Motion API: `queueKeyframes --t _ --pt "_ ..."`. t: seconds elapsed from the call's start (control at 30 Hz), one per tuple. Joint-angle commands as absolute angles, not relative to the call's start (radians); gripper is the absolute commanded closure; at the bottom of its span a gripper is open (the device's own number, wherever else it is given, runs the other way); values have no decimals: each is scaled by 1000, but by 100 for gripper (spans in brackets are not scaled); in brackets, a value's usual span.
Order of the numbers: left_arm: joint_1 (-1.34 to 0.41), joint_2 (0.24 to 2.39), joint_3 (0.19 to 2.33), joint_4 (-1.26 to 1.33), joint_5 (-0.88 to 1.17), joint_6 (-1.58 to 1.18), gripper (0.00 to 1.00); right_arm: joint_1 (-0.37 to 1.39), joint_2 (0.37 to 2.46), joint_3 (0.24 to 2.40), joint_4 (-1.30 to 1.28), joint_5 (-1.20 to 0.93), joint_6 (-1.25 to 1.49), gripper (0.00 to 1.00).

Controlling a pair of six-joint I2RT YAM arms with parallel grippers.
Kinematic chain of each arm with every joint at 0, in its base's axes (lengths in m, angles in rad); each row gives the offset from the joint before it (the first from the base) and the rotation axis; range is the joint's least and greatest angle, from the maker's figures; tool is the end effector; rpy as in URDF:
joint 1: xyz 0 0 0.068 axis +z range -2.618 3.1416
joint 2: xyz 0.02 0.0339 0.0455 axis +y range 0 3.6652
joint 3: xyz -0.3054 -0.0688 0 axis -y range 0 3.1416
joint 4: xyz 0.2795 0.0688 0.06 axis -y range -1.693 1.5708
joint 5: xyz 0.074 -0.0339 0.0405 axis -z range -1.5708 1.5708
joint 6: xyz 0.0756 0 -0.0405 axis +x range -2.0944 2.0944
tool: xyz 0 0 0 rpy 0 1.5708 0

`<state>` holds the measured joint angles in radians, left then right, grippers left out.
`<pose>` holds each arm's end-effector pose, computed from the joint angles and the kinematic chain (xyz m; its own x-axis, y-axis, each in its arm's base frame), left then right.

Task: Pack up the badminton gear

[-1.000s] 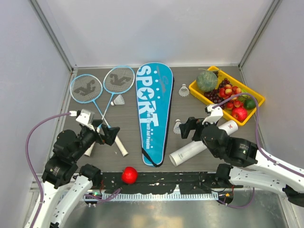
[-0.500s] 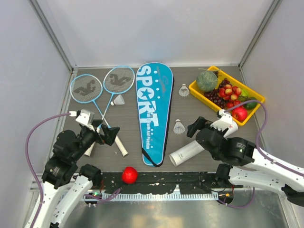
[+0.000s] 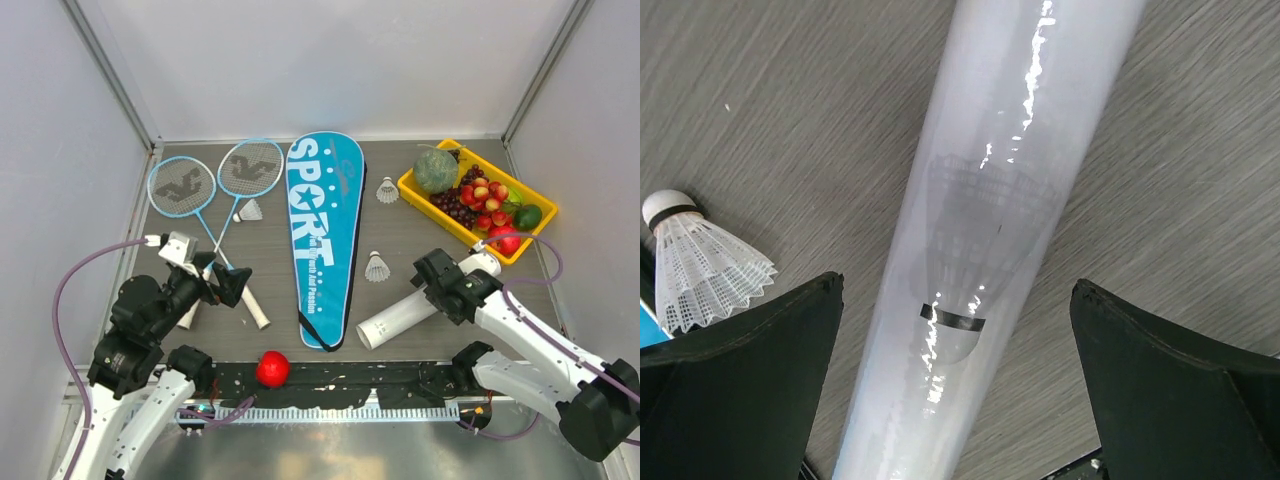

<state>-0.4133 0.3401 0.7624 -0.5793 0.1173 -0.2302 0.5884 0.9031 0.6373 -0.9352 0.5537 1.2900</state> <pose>0.0969 -0.0522 0.3614 -0.2546 -0.1358 -0.9575 0.4587 0.8546 -0.2432 0.1604 0.0593 0.2088 -0.5166 0.6378 -0.5712 0.6582 0.7225 0.2114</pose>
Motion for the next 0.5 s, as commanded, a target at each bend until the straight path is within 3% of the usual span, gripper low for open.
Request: queueKeyframes --t 0.0,0.47 --pt "-416 331 759 -538 138 -227 0 548 925 614 -785 463 1262 1" --pt "-416 333 759 -537 144 -226 0 468 1054 578 -769 437 1312 0"
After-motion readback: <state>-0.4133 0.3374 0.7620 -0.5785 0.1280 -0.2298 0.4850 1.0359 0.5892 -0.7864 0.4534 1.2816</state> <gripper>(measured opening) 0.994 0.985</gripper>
